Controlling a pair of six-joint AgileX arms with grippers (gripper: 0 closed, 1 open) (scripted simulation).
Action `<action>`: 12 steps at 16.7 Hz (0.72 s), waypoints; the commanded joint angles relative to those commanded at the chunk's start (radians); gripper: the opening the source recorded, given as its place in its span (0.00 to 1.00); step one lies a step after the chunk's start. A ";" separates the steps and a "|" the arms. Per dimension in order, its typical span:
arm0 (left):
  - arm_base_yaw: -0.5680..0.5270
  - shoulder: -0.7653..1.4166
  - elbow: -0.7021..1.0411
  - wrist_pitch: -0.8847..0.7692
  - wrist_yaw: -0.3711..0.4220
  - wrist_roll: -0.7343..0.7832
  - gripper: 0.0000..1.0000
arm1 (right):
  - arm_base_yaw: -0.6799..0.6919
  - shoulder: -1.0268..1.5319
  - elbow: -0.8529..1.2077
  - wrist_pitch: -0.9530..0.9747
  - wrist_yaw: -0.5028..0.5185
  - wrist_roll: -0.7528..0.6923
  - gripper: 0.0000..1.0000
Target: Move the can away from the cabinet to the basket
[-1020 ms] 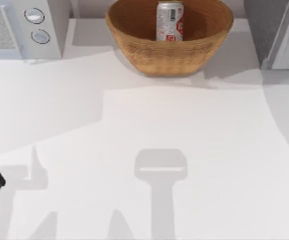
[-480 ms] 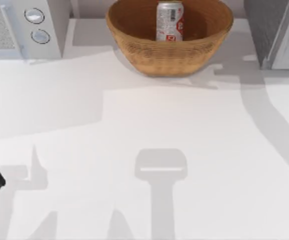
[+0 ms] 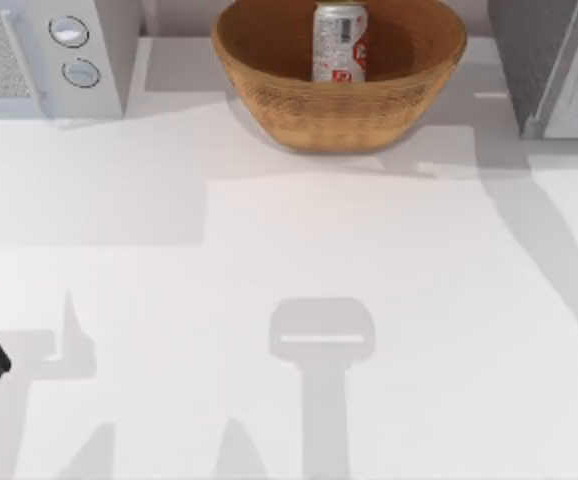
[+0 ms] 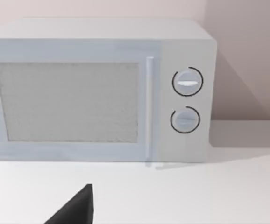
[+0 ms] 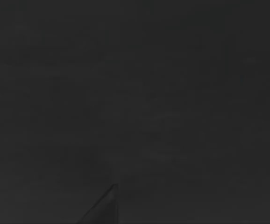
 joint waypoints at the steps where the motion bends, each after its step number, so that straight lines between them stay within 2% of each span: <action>1: 0.000 0.000 0.000 0.000 0.000 0.000 1.00 | -0.006 0.006 0.006 0.004 -0.006 0.000 1.00; 7: 0.000 0.000 0.000 0.000 0.000 0.000 1.00 | -0.004 -0.036 -0.027 0.006 -0.007 -0.002 1.00; 12: 0.000 0.000 0.000 0.000 0.000 0.000 1.00 | -0.050 -0.211 -0.261 0.050 -0.059 -0.005 1.00</action>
